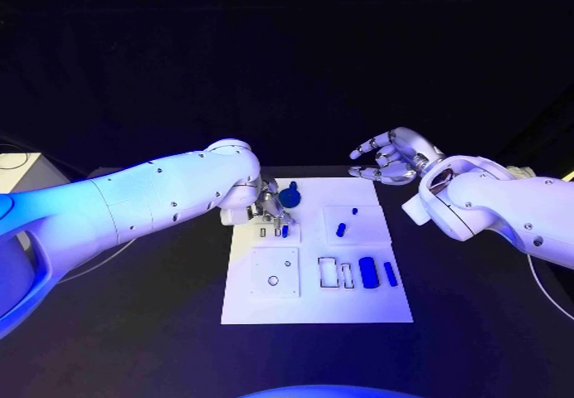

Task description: Assemble the parts on the task board

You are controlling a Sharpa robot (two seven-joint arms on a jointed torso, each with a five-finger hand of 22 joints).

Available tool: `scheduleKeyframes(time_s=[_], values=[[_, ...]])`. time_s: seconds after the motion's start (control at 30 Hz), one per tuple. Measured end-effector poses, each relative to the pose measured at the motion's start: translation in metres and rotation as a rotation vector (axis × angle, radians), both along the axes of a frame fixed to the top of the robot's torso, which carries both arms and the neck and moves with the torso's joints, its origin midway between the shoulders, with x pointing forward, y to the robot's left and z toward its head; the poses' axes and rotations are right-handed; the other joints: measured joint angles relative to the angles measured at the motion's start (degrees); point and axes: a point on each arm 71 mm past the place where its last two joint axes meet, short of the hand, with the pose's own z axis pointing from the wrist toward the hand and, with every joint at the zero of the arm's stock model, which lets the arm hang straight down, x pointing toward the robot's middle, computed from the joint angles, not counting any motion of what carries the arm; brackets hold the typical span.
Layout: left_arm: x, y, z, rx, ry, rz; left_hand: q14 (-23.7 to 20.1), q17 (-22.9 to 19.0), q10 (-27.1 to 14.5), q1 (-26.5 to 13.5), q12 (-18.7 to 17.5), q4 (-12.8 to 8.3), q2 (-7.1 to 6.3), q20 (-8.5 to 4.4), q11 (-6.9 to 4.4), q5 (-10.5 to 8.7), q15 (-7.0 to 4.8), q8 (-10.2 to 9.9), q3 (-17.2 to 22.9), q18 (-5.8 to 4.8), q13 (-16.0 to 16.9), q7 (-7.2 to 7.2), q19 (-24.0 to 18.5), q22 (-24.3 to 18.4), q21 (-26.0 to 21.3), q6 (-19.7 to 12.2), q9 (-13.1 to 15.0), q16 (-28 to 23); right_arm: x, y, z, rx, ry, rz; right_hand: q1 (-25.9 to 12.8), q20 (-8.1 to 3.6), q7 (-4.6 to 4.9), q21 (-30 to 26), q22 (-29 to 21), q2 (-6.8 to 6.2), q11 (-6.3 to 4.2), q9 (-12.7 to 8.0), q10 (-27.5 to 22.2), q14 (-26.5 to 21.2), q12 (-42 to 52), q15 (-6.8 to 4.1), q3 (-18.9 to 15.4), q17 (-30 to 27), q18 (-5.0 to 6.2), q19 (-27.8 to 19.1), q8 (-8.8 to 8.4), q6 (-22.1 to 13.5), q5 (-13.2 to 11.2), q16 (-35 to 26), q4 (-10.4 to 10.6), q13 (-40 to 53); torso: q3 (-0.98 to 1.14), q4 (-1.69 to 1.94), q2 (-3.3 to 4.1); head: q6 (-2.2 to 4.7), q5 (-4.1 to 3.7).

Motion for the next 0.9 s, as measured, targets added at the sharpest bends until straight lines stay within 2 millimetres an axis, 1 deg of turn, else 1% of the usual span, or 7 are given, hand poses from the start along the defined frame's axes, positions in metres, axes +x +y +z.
scheduleKeyframes(time_s=[0.17,0.23,0.57,0.6,0.73,0.83,0.9], values=[[0.0001,0.001,-0.0019,0.004,0.006,0.0,0.0,0.0,0.0,0.0,0.0,0.0,0.0,0.0,0.0,0.0,0.0,0.0,0.0,-0.01,0.0,0.0,0.0,0.0,0.0,0.0,0.1,0.0,0.0,0.0003,-0.0001,-0.001,0.001,0.001,-0.1,0.0,0.0,0.0,0.0,-0.1,0.0,0.0,0.0,0.0,0.0,0.0,0.1,0.0,0.0,0.0,0.0,0.0,0.0,0.0,0.1,0.0,0.01,0.04,0.02,-0.18,-0.08],[-0.0001,0.0012,-0.0026,0.005,0.008,0.0,0.0,0.0,0.0,0.2,0.0,0.0,0.25,0.0,0.0,0.0,0.0,0.0,0.0,0.0,0.0,0.0,0.0,0.1,0.0,0.0,0.2,0.0,0.0,0.0006,-0.0002,-0.001,0.002,0.002,-0.2,0.0,0.0,0.0,0.0,-0.23,0.0,0.0,0.0,0.0,0.0,0.0,0.2,0.0,0.0,0.0,0.0,0.0,0.0,0.0,0.2,0.0,0.02,0.06,0.02,-0.19,-0.09],[-0.0014,-0.0003,-0.0056,0.006,0.02,-0.005,0.0,0.0,0.0,0.6,0.0,0.0,0.59,0.0,0.0,0.0,0.0,0.3,0.0,0.0,0.1,0.0,0.0,0.1,0.0,0.0,0.7,0.0,0.0003,0.0019,-0.0004,-0.002,0.003,0.005,-0.2,0.0,0.0,0.0,0.0,-0.23,0.0,0.0,0.0,0.0,0.0,0.0,0.2,0.0,0.0,0.0,0.0,0.0,0.0,0.0,0.2,0.0,0.07,0.01,0.05,-0.44,-0.09],[-0.0015,-0.0004,-0.0058,0.006,0.02,-0.006,0.0,0.0,0.0,0.8,0.0,0.0,0.77,0.0,0.0,0.0,0.0,0.3,0.0,0.0,0.1,0.0,0.0,0.1,0.0,0.0,0.7,0.0,0.0003,0.0019,-0.0004,-0.003,0.003,0.005,-0.2,0.0,0.0,0.0,0.0,-0.23,0.0,0.0,0.0,0.0,0.0,0.0,0.2,0.0,0.0,0.0,0.0,0.0,0.0,0.0,0.2,0.0,0.07,0.01,0.05,-0.48,-0.09],[-0.0018,-0.0005,-0.0066,0.005,0.024,-0.006,0.0,0.0,0.0,0.8,0.0,0.0,0.77,0.0,0.0,0.0,0.0,0.6,0.0,0.0,0.1,0.0,0.0,0.1,0.0,0.0,0.8,0.0,0.0004,0.0025,-0.0004,-0.003,0.004,0.006,-0.2,0.0,0.0,0.0,0.0,-0.23,0.0,0.0,0.0,0.0,0.0,0.0,0.2,0.0,0.0,0.0,0.0,0.0,0.0,0.0,0.2,0.0,0.07,0.04,0.05,-0.53,-0.09],[-0.0019,-0.0006,-0.0068,0.003,0.025,-0.006,0.0,0.0,0.0,1.5,0.0,0.0,1.43,0.0,0.0,0.0,0.0,0.9,0.0,0.0,0.1,-0.21,0.0,0.1,0.0,-0.2,1.3,0.0,0.0005,0.003,-0.0005,-0.003,0.005,0.007,-0.2,0.0,0.0,0.0,0.0,-0.23,0.0,0.0,0.0,0.0,0.0,0.0,0.2,0.0,-0.01,0.0,0.0,0.0,0.0,0.0,0.2,0.0,0.07,0.07,0.05,-0.59,-0.09],[-0.002,-0.0007,-0.0069,0.002,0.027,-0.007,0.0,0.0,0.0,2.7,0.0,-0.3,1.56,0.0,-0.02,0.0,0.0,1.1,0.5,0.0,0.1,-0.29,0.0,0.2,0.0,-0.3,1.8,0.0,0.0005,0.0035,-0.0006,-0.004,0.005,0.008,-0.2,0.0,-0.01,0.0,0.0,-0.22,0.0,0.0,0.0,0.0,0.0,0.0,0.2,0.0,0.0,0.0,0.0,0.0,0.0,0.0,0.2,0.0,0.08,0.08,0.05,-0.63,-0.09]])
